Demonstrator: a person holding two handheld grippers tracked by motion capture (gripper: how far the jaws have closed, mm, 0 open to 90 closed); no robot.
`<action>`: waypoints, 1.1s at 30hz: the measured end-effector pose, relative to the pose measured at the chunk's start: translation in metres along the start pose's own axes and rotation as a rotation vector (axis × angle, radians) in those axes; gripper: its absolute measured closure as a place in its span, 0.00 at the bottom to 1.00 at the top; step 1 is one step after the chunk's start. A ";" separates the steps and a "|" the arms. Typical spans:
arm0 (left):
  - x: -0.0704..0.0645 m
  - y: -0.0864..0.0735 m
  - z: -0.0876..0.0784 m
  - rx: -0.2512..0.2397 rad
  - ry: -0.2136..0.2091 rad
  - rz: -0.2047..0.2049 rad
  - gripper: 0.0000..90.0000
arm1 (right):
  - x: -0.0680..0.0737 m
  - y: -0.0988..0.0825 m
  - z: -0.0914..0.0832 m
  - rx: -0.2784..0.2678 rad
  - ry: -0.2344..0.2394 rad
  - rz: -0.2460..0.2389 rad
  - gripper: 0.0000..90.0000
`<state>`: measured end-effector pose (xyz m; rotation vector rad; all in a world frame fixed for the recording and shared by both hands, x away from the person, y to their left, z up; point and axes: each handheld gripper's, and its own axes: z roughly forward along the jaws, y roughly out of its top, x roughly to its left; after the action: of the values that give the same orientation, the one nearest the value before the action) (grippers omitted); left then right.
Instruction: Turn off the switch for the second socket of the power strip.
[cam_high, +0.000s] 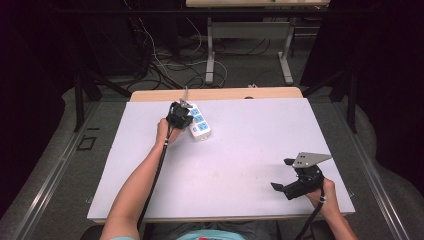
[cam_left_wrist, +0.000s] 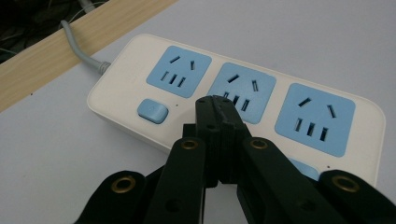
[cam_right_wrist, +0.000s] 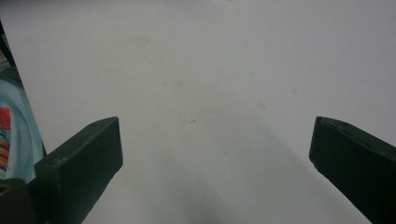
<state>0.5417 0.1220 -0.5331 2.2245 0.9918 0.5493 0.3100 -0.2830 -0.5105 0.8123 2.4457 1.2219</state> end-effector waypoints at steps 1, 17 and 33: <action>0.001 0.000 0.000 0.001 -0.003 -0.004 1.00 | 0.000 0.000 0.000 0.005 0.002 0.000 0.02; 0.000 0.000 0.001 0.002 -0.002 -0.009 1.00 | 0.000 0.000 0.000 0.001 -0.002 0.004 0.02; 0.000 0.000 0.001 0.007 -0.003 -0.008 1.00 | 0.000 0.000 0.000 0.001 -0.003 0.004 0.03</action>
<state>0.5424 0.1213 -0.5336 2.2254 1.0023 0.5397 0.3100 -0.2830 -0.5107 0.8184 2.4435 1.2206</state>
